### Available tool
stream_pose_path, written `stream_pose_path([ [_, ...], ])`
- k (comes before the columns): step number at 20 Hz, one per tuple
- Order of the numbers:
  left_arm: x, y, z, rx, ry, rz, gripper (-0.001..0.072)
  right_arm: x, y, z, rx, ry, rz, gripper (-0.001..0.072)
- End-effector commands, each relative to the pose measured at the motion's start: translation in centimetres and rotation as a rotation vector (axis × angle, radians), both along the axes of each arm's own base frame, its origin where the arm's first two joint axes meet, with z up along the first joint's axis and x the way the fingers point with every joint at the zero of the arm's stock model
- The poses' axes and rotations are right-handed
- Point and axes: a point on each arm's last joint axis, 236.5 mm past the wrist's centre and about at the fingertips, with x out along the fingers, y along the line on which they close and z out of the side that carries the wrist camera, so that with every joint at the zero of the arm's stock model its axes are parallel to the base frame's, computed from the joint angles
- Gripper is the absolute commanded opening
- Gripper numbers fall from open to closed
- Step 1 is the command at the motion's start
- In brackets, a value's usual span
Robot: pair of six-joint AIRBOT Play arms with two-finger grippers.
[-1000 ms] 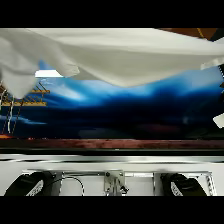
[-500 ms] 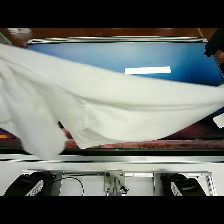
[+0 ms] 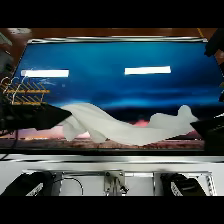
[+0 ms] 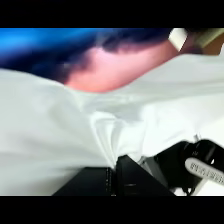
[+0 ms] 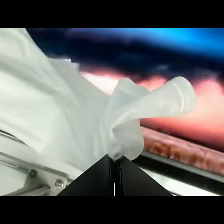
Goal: Fold the shirts.
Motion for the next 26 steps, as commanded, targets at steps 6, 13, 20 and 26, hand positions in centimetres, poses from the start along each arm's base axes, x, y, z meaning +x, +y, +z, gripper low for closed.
stream_pose_path([
  [6,1.9,0.6,-12.3,0.253,0.120,0.083,0.0038,3.5,-0.7,-7.2,-0.047,0.178,-0.047,0.0061],
  [13,9.1,-2.5,-19.2,0.268,0.147,0.142,0.0037,14.8,3.4,-14.3,0.133,0.211,-0.110,0.0061],
  [20,16.2,-2.4,-19.3,0.204,0.150,0.300,0.0038,22.1,4.8,-16.7,0.309,0.172,-0.290,0.0061],
  [26,13.7,-1.4,-23.3,0.264,0.389,0.263,0.0693,21.0,8.0,-19.5,0.405,0.353,-0.221,0.0630],
])
